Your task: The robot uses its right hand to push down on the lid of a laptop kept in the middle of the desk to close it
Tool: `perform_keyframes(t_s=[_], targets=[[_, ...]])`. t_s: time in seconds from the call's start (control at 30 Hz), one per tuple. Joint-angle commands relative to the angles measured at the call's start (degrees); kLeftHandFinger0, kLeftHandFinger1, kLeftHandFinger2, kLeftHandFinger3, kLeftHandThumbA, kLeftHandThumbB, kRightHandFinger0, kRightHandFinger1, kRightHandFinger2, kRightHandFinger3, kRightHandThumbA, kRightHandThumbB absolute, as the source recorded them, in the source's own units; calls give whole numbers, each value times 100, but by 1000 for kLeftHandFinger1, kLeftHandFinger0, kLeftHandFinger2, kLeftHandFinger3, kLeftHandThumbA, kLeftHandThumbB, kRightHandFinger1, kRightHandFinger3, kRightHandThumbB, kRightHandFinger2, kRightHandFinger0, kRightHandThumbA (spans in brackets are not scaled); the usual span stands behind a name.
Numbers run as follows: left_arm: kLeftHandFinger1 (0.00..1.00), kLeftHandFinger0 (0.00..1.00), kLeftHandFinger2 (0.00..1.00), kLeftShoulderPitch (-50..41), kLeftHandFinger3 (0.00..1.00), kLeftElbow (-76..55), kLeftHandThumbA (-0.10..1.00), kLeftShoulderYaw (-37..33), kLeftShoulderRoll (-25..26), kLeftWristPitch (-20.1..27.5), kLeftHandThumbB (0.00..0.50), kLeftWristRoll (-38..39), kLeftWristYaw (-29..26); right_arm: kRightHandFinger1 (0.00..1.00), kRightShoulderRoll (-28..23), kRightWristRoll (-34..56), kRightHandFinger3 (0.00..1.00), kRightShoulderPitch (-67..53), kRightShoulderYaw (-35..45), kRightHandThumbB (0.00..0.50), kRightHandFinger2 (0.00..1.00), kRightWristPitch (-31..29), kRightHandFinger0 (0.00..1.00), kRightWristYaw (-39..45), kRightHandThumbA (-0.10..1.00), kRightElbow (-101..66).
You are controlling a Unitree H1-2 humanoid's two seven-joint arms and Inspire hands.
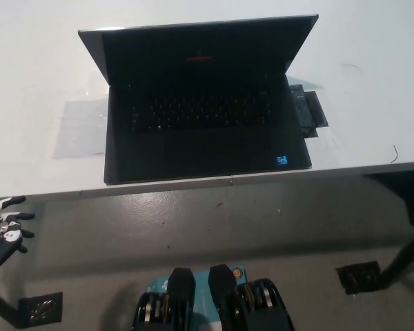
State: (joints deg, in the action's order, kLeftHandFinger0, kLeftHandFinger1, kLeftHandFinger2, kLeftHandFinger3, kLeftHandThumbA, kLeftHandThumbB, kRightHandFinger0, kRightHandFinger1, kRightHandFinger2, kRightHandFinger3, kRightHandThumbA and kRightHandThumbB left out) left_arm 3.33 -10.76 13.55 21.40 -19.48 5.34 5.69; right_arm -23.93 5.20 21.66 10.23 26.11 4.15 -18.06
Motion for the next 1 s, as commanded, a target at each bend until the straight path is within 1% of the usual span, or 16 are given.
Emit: perform_keyframes(t_s=[0.0,0.03,0.1,0.13,0.2,0.27,0.3,0.43,0.5,0.53,0.57,0.63,0.7,0.83,0.9,0.97], targets=[[501,424,620,34,767,-158,146,21,206,70,3,-2,91,1000,-335,-288,1000,762,-238,279,1000,82,1000,72,1000,-76],[502,428,614,40,763,-150,148,13,197,76,5,-15,86,1000,-382,-369,1000,1003,-357,218,1000,82,1000,116,1000,-18],[520,443,627,41,781,-192,169,0,194,-38,1,-32,78,1000,-412,-599,1000,1422,-597,268,1000,82,1000,161,1000,75],[521,446,627,38,785,-198,175,2,196,-32,0,-31,84,1000,-401,-597,1000,1501,-631,260,1000,82,1000,156,1000,126],[546,480,640,24,800,-238,179,6,198,-57,0,-26,90,1000,-356,-662,1000,1830,-783,310,1000,55,1000,139,1000,407],[553,489,642,37,790,-239,182,20,196,-120,0,27,113,1000,-267,-642,1000,2177,-911,327,1000,-248,1000,179,1000,903],[547,470,646,42,791,-252,193,4,207,-139,0,36,140,1000,-173,-700,1000,2474,-1086,309,1000,-372,1000,216,1000,1207],[533,442,644,47,796,-224,182,-8,216,-68,0,31,176,1000,4,-837,1000,2987,-1454,365,1000,-717,1000,290,1000,1767],[535,440,645,60,793,-239,177,-15,213,-85,0,13,173,1000,45,-887,1000,3133,-1559,353,1000,-745,1000,310,1000,1883],[545,446,650,62,789,-244,178,-7,207,-135,0,23,167,1000,124,-839,1000,3238,-1585,396,1000,-737,1000,337,1000,1985],[560,464,659,62,800,-228,177,-10,216,-104,0,25,181,1000,224,-875,1000,3399,-1674,390,1000,-770,1000,338,1000,2130],[590,502,674,61,827,-213,200,-31,249,-111,0,2,201,1000,336,-1022,1000,3672,-1870,313,1000,-1054,1000,359,1000,2477],[571,469,675,77,830,-190,190,-51,255,-67,0,-16,206,1000,423,-1059,1000,3792,-1925,308,994,-1313,1000,341,1000,2746],[568,458,676,86,835,-241,191,-78,244,-154,0,-72,167,1000,614,-1346,1000,4218,-2266,413,1000,-1602,1000,379,1000,3486],[574,460,688,84,838,-234,182,-66,224,-141,0,0,199,1000,689,-1462,1000,4397,-2458,398,1000,-1721,1000,456,1000,3749],[572,456,690,90,838,-191,185,-64,226,-66,0,12,213,1000,793,-1537,1000,4576,-2585,416,1000,-1817,1000,458,1000,4056]])
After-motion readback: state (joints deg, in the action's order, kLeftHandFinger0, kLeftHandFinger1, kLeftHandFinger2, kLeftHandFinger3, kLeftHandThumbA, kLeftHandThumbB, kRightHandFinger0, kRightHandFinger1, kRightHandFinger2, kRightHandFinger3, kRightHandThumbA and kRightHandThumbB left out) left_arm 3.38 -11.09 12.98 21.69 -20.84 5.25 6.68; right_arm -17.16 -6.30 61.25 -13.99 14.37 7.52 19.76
